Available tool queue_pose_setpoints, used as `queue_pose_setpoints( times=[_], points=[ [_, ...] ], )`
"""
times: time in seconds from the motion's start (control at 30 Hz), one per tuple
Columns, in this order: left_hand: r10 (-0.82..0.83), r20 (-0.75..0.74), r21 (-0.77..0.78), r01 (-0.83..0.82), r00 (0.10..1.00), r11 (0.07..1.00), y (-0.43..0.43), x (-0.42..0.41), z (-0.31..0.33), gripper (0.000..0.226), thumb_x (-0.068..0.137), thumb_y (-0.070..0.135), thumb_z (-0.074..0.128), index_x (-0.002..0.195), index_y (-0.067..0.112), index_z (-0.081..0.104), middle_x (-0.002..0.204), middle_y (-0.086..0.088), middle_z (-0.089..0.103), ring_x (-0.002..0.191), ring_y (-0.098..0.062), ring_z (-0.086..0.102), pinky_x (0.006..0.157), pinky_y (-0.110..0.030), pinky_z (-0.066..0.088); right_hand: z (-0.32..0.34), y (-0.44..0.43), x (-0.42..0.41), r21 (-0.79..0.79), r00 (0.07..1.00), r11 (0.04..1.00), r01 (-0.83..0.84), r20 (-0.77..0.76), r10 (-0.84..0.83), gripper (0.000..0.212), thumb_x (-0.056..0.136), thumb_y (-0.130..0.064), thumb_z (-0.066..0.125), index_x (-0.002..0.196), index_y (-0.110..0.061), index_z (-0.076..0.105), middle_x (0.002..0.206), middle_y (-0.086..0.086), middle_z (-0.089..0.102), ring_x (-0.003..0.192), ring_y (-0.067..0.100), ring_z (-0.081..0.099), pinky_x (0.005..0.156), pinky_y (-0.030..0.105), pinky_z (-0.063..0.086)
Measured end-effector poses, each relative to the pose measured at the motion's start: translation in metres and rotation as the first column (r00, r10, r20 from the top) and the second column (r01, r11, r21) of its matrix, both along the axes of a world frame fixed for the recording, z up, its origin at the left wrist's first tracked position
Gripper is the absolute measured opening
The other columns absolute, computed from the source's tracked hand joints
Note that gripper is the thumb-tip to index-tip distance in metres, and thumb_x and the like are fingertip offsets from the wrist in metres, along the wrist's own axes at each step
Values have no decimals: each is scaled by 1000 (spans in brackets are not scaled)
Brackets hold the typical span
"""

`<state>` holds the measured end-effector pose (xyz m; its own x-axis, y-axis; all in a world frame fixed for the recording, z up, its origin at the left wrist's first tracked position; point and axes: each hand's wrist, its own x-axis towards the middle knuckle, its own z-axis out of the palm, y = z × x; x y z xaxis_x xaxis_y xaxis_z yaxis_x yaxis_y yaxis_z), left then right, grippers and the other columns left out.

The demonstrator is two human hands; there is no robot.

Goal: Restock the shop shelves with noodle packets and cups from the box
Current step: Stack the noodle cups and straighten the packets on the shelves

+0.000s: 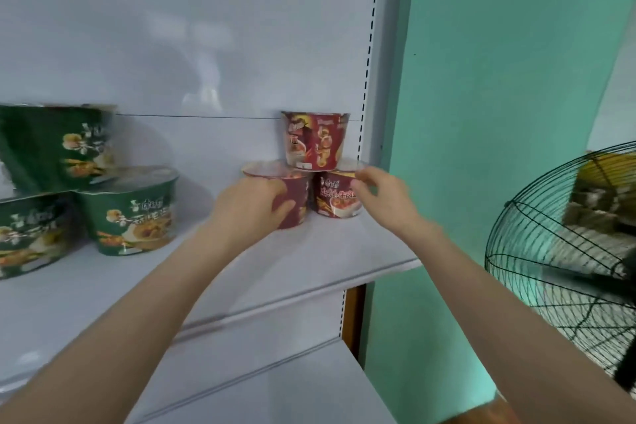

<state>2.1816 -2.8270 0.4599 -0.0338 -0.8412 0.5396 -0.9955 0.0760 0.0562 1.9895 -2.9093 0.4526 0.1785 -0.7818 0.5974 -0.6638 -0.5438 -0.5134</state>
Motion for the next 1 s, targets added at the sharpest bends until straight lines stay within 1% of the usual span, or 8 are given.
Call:
queue_pose_setpoints(
  times=[0.1, 0.2, 0.5, 0.63, 0.7, 0.8, 0.93, 1.0],
  points=[
    [19, 22, -66, -17, 1000, 998, -32, 0, 10, 36, 92, 35, 51, 124, 18, 54, 114, -8, 60, 109, -29, 53, 80, -35, 44, 10, -34, 6, 1, 996, 1000, -27, 84, 27, 50, 90, -32, 56, 133, -8, 44, 136, 9, 50, 121, 23, 50, 98, 33, 40],
    [55, 69, -75, -49, 996, 996, -59, -2, 15, 47, 88, 45, 53, 128, 19, 52, 113, -9, 58, 108, -27, 52, 79, -34, 43, 23, -64, 9, 11, 978, 996, -92, 192, 88, 71, 83, -40, 63, 141, -16, 31, 147, 5, 36, 131, 22, 39, 106, 41, 37],
    [233, 214, -35, -231, 949, 972, -114, -13, 4, 72, 82, 62, 50, 138, 18, 38, 118, -7, 56, 112, -25, 50, 85, -35, 44, 52, -128, 22, -6, 944, 954, -301, 142, 299, 93, 71, -49, 71, 145, -27, 19, 153, 3, 19, 140, 21, 22, 112, 43, 23],
    [288, 237, -13, -294, 928, 956, -121, -17, 2, 63, 85, 56, 50, 134, 16, 44, 118, -7, 55, 112, -25, 49, 83, -35, 45, 54, -138, 22, -15, 886, 902, -431, 183, 426, 91, 69, -43, 75, 142, -24, 26, 147, 1, 31, 128, 14, 36, 104, 33, 34],
    [303, 216, -7, -309, 928, 951, -120, -19, 1, 55, 87, 51, 51, 129, 15, 49, 118, -7, 55, 112, -27, 49, 83, -37, 46, 55, -139, 21, -33, 859, 883, -469, 217, 464, 83, 68, -38, 78, 136, -20, 34, 130, -3, 46, 112, 8, 44, 92, 23, 39],
    [264, 120, -28, -262, 957, 965, -114, -18, -2, 42, 88, 40, 55, 122, 15, 57, 120, -8, 57, 112, -29, 51, 83, -33, 43, 59, -140, 19, -70, 837, 868, -491, 238, 493, 75, 66, -35, 80, 128, -18, 42, 113, -11, 49, 103, 5, 47, 76, 7, 35],
    [56, -61, -26, -58, 997, 998, -96, -6, -3, 33, 76, 20, 65, 101, -1, 68, 113, -16, 67, 98, -32, 64, 75, -26, 40, 64, -140, 18, -95, 806, 847, -522, 269, 527, 73, 66, -34, 80, 126, -19, 42, 110, -13, 48, 101, 3, 47, 73, 7, 36],
    [70, -104, 18, -68, 992, 998, -87, 1, -3, 39, 77, 22, 57, 108, 2, 66, 115, -14, 65, 98, -29, 63, 75, -25, 39, 68, -139, 17, -103, 796, 840, -532, 277, 538, 72, 67, -33, 80, 126, -18, 42, 108, -13, 48, 100, 4, 48, 75, 8, 39]
  ],
)
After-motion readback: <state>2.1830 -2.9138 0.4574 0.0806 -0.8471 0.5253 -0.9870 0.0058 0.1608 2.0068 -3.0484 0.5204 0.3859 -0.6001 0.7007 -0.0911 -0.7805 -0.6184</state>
